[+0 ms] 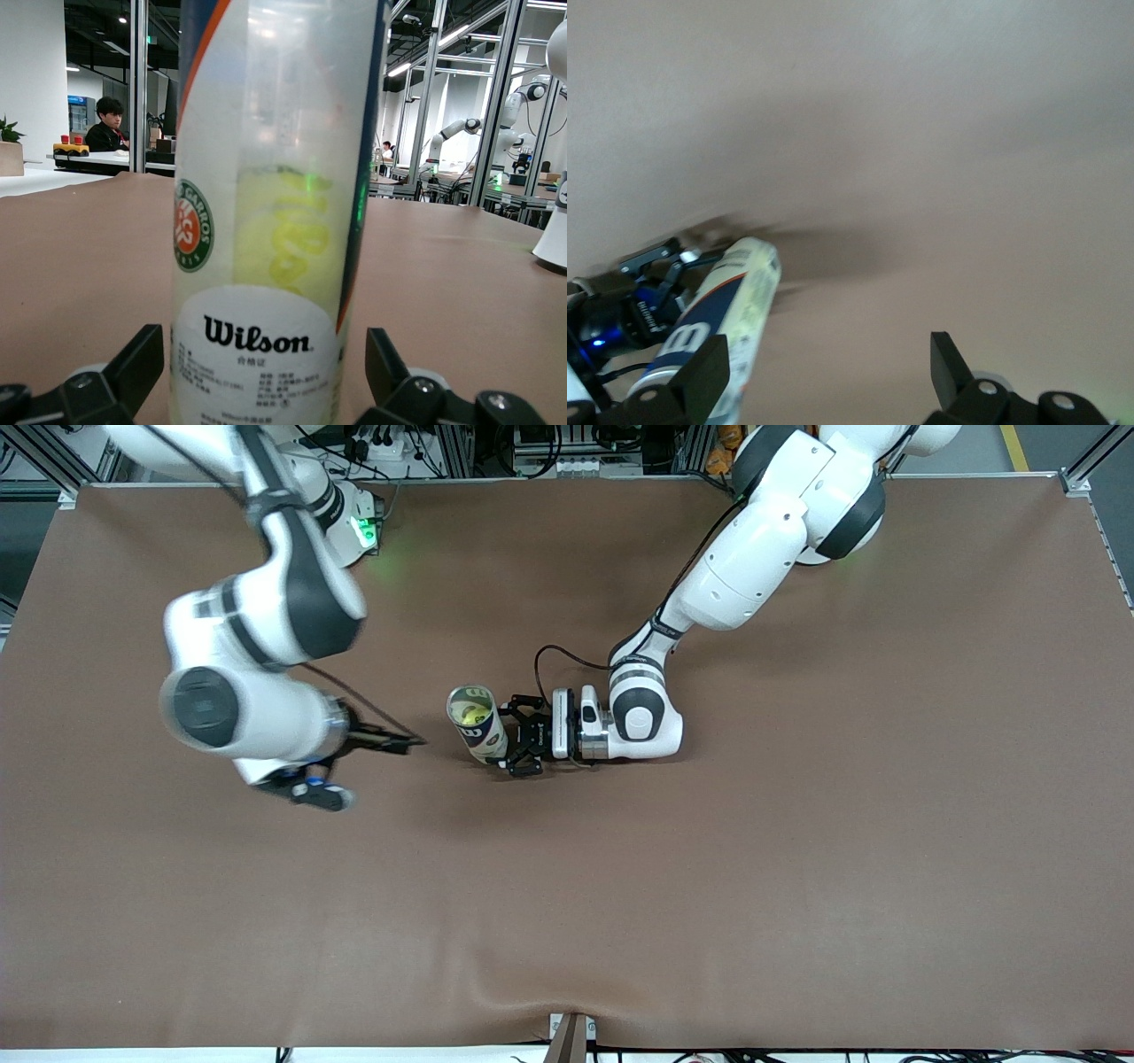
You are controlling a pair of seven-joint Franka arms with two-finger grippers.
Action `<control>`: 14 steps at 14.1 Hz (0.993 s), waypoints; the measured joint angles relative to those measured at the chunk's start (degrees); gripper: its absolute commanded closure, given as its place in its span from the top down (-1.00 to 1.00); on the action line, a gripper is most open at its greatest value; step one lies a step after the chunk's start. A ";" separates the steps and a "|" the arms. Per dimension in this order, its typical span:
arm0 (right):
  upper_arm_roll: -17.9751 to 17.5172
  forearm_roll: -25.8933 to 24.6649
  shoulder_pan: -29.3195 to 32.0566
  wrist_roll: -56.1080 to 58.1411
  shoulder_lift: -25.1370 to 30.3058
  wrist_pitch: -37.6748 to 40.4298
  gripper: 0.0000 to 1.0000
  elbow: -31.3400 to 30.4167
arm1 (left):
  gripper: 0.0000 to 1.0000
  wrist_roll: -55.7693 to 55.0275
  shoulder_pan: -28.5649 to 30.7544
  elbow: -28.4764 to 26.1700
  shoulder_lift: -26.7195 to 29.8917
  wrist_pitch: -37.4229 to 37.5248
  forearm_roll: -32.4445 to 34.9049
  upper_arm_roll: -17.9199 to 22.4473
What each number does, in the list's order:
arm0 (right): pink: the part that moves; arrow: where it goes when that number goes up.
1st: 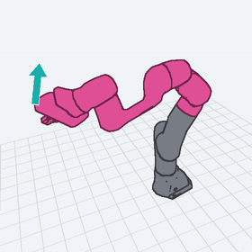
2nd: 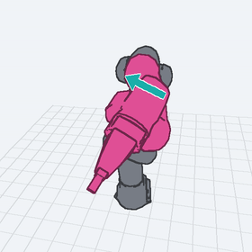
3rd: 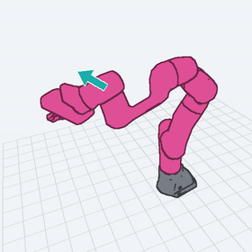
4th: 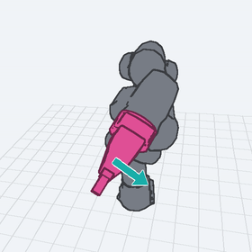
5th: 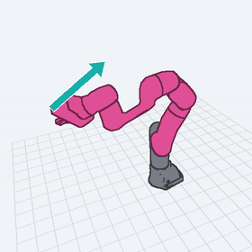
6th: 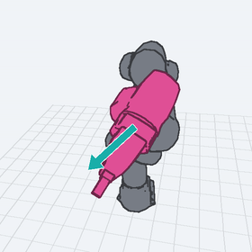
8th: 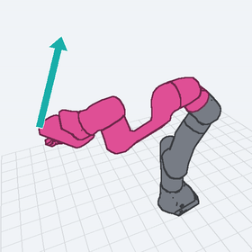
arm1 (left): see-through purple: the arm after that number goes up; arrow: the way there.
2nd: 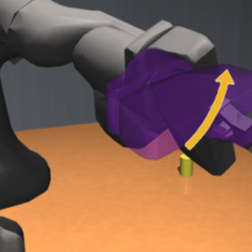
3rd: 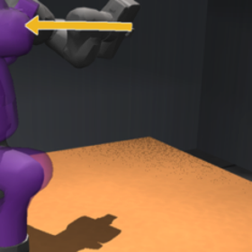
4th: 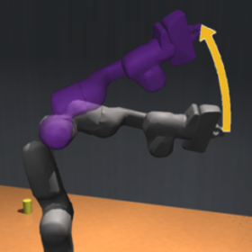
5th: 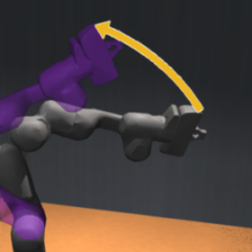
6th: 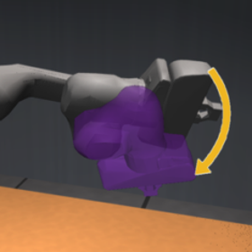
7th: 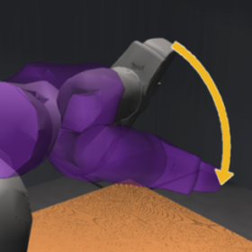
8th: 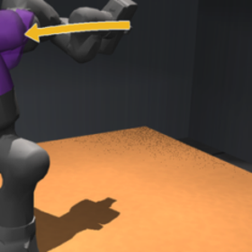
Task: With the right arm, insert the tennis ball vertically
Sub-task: 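Open the right gripper to drop the ball into the can, then set the can upright, open the left gripper while the right gripper withdraws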
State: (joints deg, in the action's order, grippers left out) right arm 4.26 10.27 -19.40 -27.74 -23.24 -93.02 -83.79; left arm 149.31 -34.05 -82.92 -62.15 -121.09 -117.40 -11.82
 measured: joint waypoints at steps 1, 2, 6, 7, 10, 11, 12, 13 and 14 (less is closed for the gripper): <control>0.03 0.00 1.63 2.19 0.26 0.08 1.00 0.00 | 1.00 -0.01 0.28 -0.90 0.58 0.00 0.00 0.02; 0.05 0.00 2.84 3.79 0.45 0.11 1.00 -0.01 | 1.00 -0.02 0.76 -2.21 1.43 0.00 0.00 0.03; 0.15 -1.20 5.40 6.96 3.50 0.52 1.00 -1.16 | 1.00 -0.27 3.35 -9.77 7.23 0.24 0.91 0.03; 0.15 -1.46 6.42 7.60 5.62 0.81 1.00 -2.52 | 1.00 -1.36 4.30 -12.01 9.16 0.45 2.40 0.01; 0.23 -1.62 10.37 10.75 12.58 1.44 1.00 -7.74 | 1.00 -6.50 8.51 -17.78 14.30 3.00 9.84 0.04; 0.24 -1.67 11.68 12.31 14.31 1.45 1.00 -9.04 | 1.00 -9.01 10.47 -18.78 15.50 4.40 13.58 0.05; 0.23 -1.97 12.74 14.14 15.59 1.44 1.00 -9.76 | 1.00 -11.64 12.56 -19.31 16.48 5.83 17.56 0.06; 0.22 -3.06 13.60 16.43 16.64 1.44 1.00 -10.09 | 1.00 -14.13 14.59 -19.47 17.38 6.99 21.52 0.08; 0.21 -4.82 14.14 18.98 17.62 1.42 1.00 -10.18 | 1.00 -16.79 16.65 -19.50 18.39 8.07 25.55 0.07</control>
State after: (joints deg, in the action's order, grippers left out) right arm 4.47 5.45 -5.26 -8.75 -5.62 -91.61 -93.97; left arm 132.52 -17.40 -102.42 -43.76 -113.02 -91.85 -11.74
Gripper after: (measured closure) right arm 0.000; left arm 0.000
